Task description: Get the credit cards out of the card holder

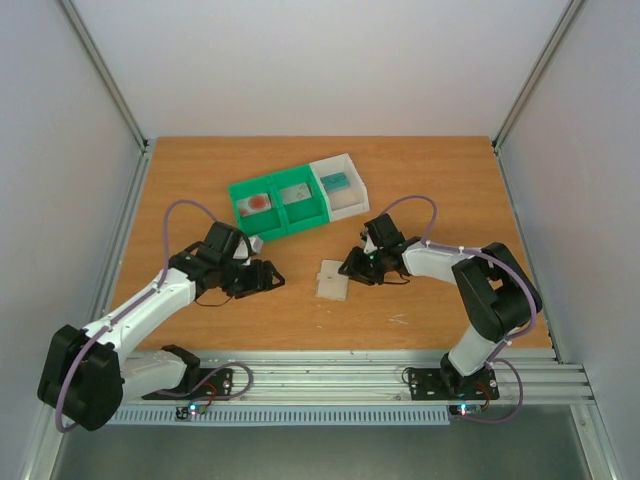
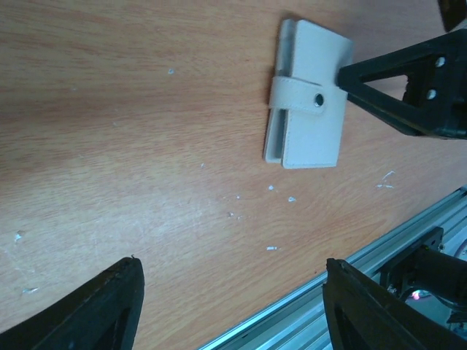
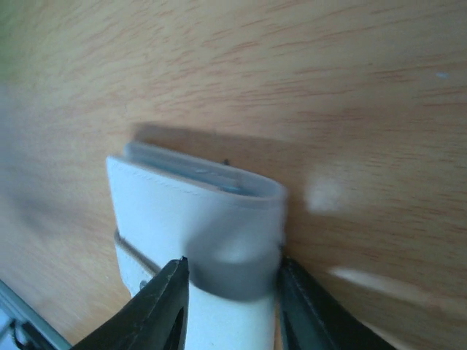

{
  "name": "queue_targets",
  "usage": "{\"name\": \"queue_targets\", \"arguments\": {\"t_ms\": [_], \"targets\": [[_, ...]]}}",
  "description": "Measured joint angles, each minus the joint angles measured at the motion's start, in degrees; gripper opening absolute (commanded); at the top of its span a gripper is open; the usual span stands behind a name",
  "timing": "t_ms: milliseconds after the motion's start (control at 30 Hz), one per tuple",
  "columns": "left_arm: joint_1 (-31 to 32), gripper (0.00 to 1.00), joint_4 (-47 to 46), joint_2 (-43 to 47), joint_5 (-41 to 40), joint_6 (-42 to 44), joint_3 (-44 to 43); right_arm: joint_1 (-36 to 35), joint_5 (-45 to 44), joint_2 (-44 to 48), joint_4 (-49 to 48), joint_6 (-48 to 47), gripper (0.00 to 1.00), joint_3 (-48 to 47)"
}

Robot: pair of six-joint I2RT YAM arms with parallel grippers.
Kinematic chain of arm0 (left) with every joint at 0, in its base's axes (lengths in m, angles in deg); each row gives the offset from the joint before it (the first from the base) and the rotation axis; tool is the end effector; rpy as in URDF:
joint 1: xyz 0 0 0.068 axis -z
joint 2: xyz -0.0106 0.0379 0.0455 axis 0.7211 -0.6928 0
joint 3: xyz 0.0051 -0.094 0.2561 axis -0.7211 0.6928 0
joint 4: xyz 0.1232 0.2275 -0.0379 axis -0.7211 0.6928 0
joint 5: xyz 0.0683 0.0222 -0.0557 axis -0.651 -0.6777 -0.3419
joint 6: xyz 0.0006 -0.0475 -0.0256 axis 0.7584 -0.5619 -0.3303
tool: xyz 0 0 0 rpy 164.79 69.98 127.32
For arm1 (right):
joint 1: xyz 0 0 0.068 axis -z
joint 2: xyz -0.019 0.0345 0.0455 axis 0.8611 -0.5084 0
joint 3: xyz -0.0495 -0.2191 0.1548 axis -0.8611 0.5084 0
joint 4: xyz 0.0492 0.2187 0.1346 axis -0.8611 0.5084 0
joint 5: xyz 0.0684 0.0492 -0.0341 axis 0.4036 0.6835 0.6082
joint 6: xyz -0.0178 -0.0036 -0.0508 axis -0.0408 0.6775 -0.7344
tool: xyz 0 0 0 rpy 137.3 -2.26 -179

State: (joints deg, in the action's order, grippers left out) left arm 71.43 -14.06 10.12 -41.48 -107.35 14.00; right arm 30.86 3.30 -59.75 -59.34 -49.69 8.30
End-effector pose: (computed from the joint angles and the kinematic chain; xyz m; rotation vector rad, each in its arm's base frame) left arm 0.1836 -0.1052 0.2084 -0.0041 2.7651 -0.9622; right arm 0.2575 0.1579 0.1356 -0.4270 2.7013 0.8442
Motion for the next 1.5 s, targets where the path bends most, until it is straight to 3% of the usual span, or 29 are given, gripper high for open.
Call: {"name": "queue_targets", "arguments": {"t_ms": [133,200,667,1233,1500], "targets": [[0.07,0.65,-1.25,0.0,0.96,-0.96,0.0,0.0,0.92,-0.48,-2.21,1.11,0.06,0.79],[0.5,0.64,-1.84,-0.02,1.44,-1.31,0.0,0.0,2.01,-0.44,-2.97,1.84,0.01,1.09],[8.63,0.51,-7.74,-8.09,3.48,-2.49,-5.31,-5.2,5.73,10.95,-3.69,6.27,0.01,1.64],[9.88,0.47,-13.27,-19.04,8.44,-0.94,-7.96,-7.76,5.77,14.84,-3.41,8.09,0.01,1.64],[10.14,0.39,-13.33,-21.79,7.63,-0.22,-8.07,-7.76,6.38,14.84,-6.8,10.01,0.01,4.63]]}}
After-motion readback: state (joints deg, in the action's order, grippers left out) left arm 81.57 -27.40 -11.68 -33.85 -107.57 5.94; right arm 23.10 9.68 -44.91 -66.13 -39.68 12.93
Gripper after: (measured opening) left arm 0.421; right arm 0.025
